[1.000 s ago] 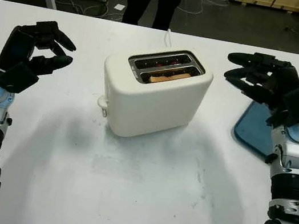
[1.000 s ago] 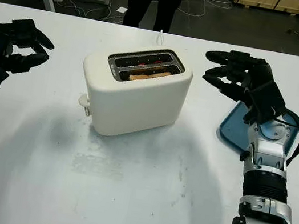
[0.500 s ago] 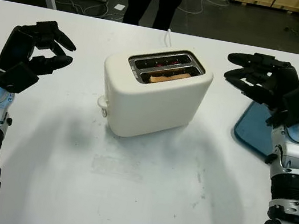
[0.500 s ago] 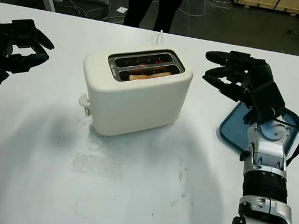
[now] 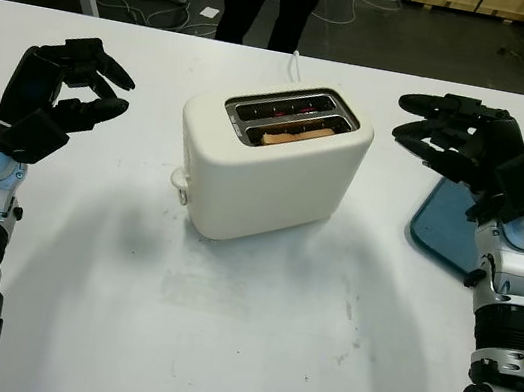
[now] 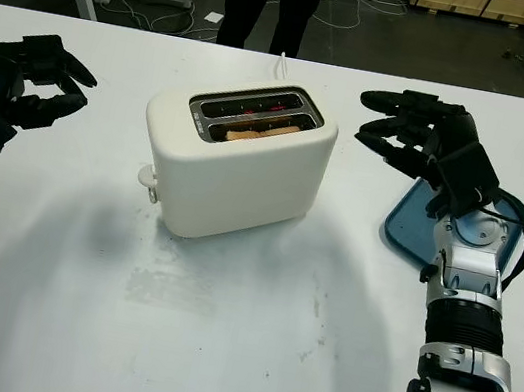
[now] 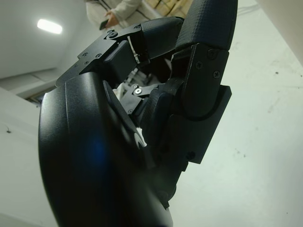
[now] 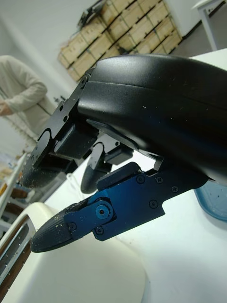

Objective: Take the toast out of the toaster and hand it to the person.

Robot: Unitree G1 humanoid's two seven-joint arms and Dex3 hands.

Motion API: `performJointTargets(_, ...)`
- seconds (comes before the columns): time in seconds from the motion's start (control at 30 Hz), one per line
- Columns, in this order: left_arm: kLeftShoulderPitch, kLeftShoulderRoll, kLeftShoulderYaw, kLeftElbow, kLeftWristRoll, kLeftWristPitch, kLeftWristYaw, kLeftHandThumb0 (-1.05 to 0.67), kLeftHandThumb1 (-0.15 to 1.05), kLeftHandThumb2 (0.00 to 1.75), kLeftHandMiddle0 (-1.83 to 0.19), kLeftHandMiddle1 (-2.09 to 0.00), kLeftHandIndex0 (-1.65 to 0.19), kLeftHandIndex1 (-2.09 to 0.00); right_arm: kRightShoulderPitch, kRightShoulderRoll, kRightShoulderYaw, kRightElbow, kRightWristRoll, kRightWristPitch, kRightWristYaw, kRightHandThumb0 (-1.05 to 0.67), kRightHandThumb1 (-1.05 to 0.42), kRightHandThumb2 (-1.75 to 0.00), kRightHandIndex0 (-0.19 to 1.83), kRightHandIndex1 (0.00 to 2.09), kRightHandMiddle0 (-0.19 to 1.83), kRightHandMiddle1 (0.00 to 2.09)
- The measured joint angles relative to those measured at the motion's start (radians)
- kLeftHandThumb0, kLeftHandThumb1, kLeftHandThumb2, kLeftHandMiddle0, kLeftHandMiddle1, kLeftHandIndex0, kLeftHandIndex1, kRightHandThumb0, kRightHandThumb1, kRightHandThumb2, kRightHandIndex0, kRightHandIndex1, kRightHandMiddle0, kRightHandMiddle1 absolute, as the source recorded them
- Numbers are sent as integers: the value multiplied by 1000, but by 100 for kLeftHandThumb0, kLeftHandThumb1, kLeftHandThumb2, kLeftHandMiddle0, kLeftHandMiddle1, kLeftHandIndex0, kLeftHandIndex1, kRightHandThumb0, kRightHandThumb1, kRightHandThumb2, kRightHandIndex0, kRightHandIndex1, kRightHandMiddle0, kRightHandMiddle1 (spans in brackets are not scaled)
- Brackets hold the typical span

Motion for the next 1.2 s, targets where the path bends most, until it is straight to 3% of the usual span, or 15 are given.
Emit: performJointTargets(1.2,0,0,0,2,0,-1,1,-105,92,27,-84,-120,-78,-106,0,0,0,4,1,-1,1,-66,-65,0,73,86,103,10)
